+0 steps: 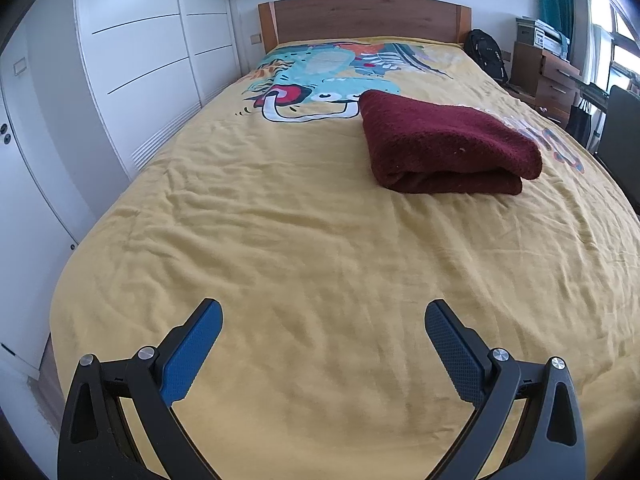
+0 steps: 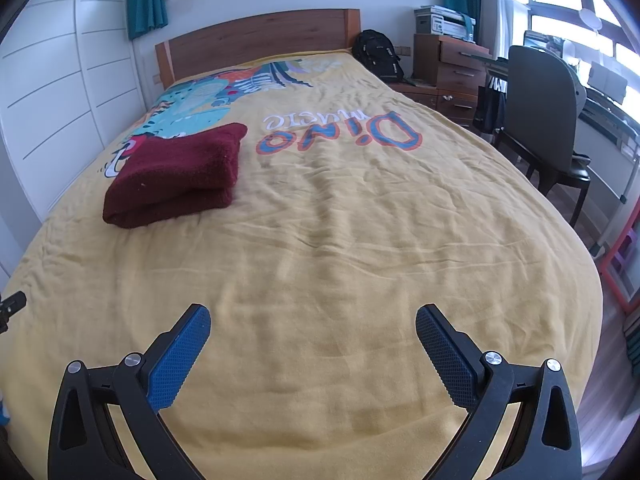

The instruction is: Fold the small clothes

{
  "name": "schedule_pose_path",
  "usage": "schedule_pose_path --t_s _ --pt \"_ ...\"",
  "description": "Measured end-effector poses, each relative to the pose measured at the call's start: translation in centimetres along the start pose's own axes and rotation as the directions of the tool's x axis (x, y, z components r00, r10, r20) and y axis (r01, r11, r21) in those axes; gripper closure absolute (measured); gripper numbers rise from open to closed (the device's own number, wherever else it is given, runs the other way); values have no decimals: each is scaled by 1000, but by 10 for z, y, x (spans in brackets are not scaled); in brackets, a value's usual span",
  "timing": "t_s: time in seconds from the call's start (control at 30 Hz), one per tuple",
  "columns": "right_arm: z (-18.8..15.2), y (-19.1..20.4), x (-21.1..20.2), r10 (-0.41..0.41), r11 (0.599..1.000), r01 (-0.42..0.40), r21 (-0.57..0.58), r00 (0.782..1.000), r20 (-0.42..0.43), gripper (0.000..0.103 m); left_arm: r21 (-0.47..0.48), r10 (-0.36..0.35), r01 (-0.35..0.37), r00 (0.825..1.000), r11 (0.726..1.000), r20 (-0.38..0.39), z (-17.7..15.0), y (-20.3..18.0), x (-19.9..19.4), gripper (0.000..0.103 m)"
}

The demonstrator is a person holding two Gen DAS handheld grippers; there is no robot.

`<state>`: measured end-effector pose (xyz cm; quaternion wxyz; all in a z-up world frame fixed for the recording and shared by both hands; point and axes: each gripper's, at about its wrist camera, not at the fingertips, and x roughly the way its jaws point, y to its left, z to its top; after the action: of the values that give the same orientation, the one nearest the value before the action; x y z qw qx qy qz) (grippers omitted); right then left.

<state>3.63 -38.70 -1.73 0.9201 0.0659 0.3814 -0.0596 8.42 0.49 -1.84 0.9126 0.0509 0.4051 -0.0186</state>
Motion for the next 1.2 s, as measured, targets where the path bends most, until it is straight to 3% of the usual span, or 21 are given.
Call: schedule_pose_path --t_s 1.2 --pt "-1 -3 -2 -12 1000 12 5 1000 2 0 8 -5 5 1000 1000 -1 -4 -7 0 3"
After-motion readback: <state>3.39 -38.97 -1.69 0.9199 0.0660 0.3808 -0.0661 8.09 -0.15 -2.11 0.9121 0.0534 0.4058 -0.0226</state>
